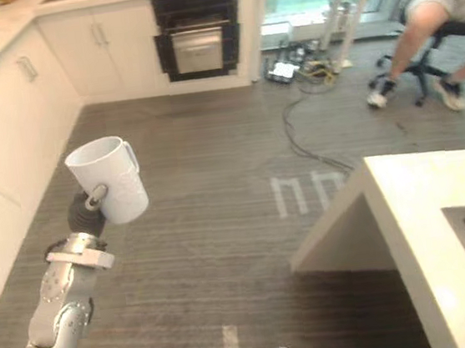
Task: Walk over to the sink, pick up the cup, carry it to the dishwasher, place the cup inside the dishwasher, then close the dishwasher door
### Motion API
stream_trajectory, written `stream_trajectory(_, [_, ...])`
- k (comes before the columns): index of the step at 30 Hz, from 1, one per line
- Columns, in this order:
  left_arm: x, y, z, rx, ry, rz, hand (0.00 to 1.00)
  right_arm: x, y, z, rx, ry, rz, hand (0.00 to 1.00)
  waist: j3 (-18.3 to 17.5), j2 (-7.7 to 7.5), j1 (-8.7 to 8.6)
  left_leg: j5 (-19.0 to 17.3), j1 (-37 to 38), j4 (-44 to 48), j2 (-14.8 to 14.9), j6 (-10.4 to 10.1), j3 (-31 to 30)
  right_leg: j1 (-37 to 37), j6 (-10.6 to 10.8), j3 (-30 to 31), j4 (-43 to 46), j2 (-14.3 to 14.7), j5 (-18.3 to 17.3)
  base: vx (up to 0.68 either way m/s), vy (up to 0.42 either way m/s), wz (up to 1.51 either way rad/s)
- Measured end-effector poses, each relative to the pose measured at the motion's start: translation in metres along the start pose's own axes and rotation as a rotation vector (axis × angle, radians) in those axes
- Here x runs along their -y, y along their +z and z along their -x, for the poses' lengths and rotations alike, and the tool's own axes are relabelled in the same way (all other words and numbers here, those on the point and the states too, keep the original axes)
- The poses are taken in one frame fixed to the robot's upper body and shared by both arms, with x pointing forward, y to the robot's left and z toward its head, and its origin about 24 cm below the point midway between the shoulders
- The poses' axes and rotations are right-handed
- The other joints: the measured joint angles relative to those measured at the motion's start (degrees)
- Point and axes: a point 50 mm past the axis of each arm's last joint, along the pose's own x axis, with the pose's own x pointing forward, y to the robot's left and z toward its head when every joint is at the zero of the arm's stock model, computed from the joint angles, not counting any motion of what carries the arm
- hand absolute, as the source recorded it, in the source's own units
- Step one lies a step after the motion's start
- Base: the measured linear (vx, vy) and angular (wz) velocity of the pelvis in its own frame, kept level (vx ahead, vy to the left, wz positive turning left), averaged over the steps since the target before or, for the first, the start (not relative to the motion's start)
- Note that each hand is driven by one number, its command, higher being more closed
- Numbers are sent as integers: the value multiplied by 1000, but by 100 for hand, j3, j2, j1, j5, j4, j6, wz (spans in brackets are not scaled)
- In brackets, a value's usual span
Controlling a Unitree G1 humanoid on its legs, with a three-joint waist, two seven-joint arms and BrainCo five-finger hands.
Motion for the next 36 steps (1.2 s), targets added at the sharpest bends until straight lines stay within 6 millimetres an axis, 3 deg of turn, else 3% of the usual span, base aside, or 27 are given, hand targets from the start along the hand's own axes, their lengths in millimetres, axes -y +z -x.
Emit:
stream_trajectory(1, [4,-12,0,-35,-27,38,100,-3,-7,0,-7,10,-51,0,7,83,-128,29,-164,12,48,1,-567,-52,371,1143,-1,352,-674,8,-78,227])
stream_trajectory(2, [4,-20,0,-61,-38,55,100,-8,-12,-1,-15,28,-81,0,-3,51,-193,134,-306,-34,11,42,-1054,-38,570,1994,-259,807,-1122,-19,-136,243])
stream_trajectory(3, [2,-25,1,-78,-45,60,100,-12,-16,-2,-24,39,-95,0,15,-55,-182,251,-323,-121,-97,46,-1309,-37,608,2337,-441,1016,-1177,-39,-142,183])
stream_trajectory(4, [0,-28,2,-89,-42,58,100,-16,-18,-2,-27,48,-97,0,34,-165,-170,291,-335,-145,-186,59,-1412,-39,617,2465,-555,1072,-1160,-42,-141,136])
stream_trajectory(5, [-5,-32,6,-113,-28,56,100,-22,-19,-3,-23,62,-97,0,77,-412,-142,352,-305,-151,-401,25,-1491,-50,853,2380,-591,960,-1195,-19,-137,104])
stream_trajectory(6, [-7,-36,10,-128,-13,62,100,-22,-12,-4,0,63,-91,0,49,-439,-102,384,-305,-157,-453,-2,-1514,13,1083,2390,-603,903,-1328,-18,-127,74])
stream_trajectory(7, [-7,-37,13,-133,-6,67,100,-23,-3,-4,26,65,-81,0,43,-386,-57,399,-309,-158,-434,-10,-1520,11,1120,2375,-614,921,-1327,-34,-82,20])
stream_trajectory(9, [-1,-42,15,-146,-15,81,100,-26,21,-5,83,71,8,0,35,-92,-28,441,-371,-158,-292,-63,-1511,41,1060,2406,-898,1080,-1244,-57,-35,-12])
stream_trajectory(11, [4,-43,14,-142,-28,96,100,-33,29,-6,93,92,37,0,2,-27,-53,448,-377,-159,-225,-72,-1503,106,1098,2414,-1117,1168,-1114,-7,-24,-19])
stream_trajectory(16, [5,-41,10,-129,-27,95,100,-59,22,-8,54,187,-5,0,-28,-198,-100,467,-314,-161,-95,-138,-1284,174,1174,2597,-1483,1298,-803,81,-31,-29])
stream_trajectory(20, [0,-39,5,-126,-29,68,100,-62,16,-9,20,201,-23,0,-56,-370,-152,377,-138,-163,-78,-236,-1062,317,1180,2745,-1648,1342,-739,109,-19,-24])
stream_trajectory(23, [-6,-38,4,-116,-22,41,100,-60,14,-8,22,201,-57,0,-54,-363,-215,336,12,-168,-56,-292,-966,437,1170,2765,-1704,1358,-735,47,-16,-19])
stream_trajectory(24, [-22,-33,-1,-59,82,-84,100,-59,3,-9,-5,204,-160,0,-211,-535,-346,73,350,-170,-45,-366,-718,677,1010,2744,-1852,1351,-782,11,-9,-5])
stream_trajectory(32, [-26,-34,-2,-79,127,-85,100,-58,3,-8,-4,203,-160,0,-153,-529,-407,72,311,-167,-44,-365,-725,670,1038,2716,-1896,1354,-763,0,0,1])
stream_trajectory(36, [-43,-40,-2,-178,237,-76,100,-47,-1,-7,-1,181,-271,0,0,-460,-464,24,268,-163,-82,-374,-896,698,920,2375,-1806,1318,-837,-1,-7,17])
